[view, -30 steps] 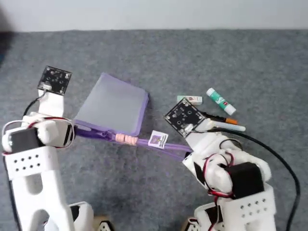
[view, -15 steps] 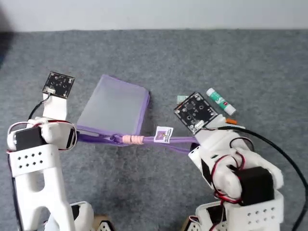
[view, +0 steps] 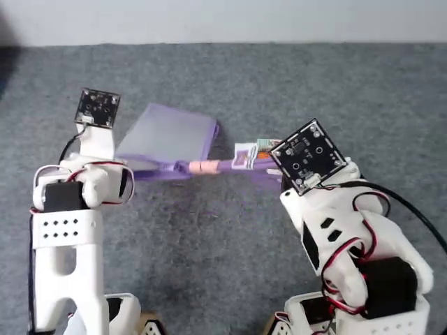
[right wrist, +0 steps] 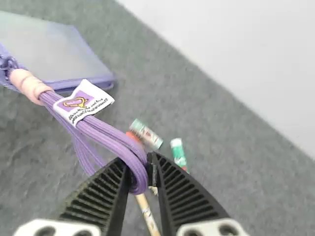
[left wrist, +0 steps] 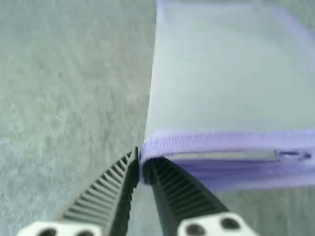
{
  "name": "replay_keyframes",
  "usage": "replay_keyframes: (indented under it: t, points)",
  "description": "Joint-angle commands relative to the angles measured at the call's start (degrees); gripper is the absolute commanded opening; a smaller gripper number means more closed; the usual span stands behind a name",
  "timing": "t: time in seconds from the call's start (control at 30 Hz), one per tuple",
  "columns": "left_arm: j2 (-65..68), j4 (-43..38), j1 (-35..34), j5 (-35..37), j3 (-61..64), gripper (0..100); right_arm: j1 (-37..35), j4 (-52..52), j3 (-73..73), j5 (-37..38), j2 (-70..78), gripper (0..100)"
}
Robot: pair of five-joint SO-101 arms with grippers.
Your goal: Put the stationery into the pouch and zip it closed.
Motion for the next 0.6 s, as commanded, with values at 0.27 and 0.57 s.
replay_keyframes:
  t: [0.27,0.57]
  points:
    - [-1.05,-19.34,0.18,1.67,9.8,2,0.75,-4.62,-2.73,0.35,-0.66,0.8]
    - [-1.41,-22.42,0.18,14.59,9.8,11,4.0,-4.7,-2.81,0.35,-0.75,0.8]
